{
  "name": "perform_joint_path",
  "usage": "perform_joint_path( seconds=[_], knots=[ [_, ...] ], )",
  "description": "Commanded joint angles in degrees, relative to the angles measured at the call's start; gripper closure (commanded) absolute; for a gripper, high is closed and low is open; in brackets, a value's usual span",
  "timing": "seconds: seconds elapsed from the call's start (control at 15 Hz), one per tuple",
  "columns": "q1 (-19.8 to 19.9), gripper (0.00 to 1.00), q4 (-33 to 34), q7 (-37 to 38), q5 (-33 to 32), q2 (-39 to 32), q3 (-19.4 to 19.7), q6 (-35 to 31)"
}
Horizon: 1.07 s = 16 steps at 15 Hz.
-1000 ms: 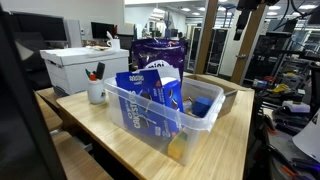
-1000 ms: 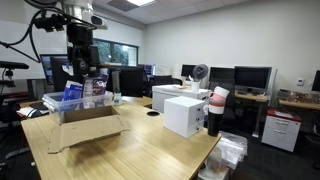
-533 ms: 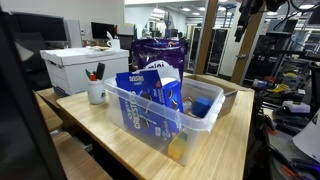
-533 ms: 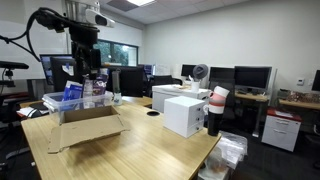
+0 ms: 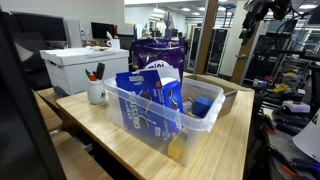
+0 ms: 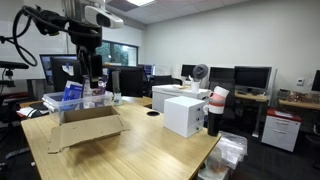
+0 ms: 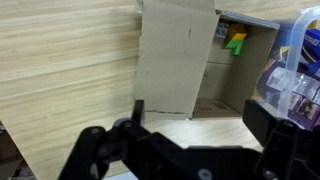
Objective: Close the cardboard box and position it nicely on the table top
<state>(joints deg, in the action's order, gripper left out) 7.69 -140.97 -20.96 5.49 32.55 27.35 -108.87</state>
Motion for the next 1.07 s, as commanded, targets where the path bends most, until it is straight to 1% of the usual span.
perform_joint_path(
  seconds=[0.0,0.2,0.33,0.4,0.73,0.8,0.93,1.0],
  knots=[
    [3.36,0.0,-0.19,-1.9,0.79,-3.56,0.56,-1.61],
    [4.77,0.0,-1.04,-1.74,0.99,-5.79,1.18,-0.9],
    [4.77,0.0,-0.41,-2.1,2.12,-7.03,1.18,2.09],
    [5.72,0.0,-0.9,-0.91,1.0,-5.48,0.16,0.5],
    [5.76,0.0,-0.88,-0.88,1.44,-6.94,0.03,1.22],
    [5.8,0.0,-0.64,-1.21,1.49,-7.43,0.27,1.09],
    [5.73,0.0,0.37,-3.18,2.61,-9.72,1.99,3.01],
    [5.45,0.0,1.05,-5.72,4.02,-11.59,3.97,4.56]
  ],
)
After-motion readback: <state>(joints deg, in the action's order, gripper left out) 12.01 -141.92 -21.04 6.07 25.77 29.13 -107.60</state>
